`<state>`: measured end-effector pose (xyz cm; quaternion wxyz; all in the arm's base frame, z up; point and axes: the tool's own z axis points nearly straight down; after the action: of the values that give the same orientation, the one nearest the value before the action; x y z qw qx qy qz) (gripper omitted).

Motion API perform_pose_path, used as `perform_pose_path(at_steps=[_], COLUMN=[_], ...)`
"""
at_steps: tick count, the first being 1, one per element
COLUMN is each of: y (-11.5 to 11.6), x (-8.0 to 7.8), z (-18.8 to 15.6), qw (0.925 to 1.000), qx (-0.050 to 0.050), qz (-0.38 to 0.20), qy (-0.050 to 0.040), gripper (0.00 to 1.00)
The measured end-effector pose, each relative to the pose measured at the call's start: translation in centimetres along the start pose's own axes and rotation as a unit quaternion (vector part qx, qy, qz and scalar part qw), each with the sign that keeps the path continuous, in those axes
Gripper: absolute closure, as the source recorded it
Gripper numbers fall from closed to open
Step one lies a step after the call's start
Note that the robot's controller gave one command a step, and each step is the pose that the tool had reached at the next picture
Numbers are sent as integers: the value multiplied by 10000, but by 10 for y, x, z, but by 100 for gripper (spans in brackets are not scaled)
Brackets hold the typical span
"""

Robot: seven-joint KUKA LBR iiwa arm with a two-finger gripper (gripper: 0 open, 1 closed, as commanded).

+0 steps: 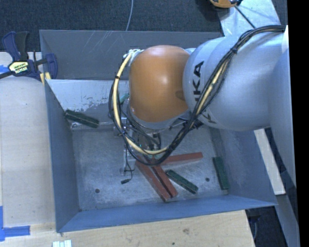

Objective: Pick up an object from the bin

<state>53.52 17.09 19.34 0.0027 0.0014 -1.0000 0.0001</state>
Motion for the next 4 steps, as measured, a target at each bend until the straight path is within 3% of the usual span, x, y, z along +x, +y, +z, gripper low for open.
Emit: perform_pose_path(at_steps=[1,2,3,4], y=[-22,-68,-71,-138], x=[-19,-37,-27,-7], z=[23,76,102,115], qw=[9999,9998,9992,9999], qx=[-36,22,-8,2], qz=[45,206,386,-111], qy=[-94,-7,-47,-38], gripper=[0,0,0,100])
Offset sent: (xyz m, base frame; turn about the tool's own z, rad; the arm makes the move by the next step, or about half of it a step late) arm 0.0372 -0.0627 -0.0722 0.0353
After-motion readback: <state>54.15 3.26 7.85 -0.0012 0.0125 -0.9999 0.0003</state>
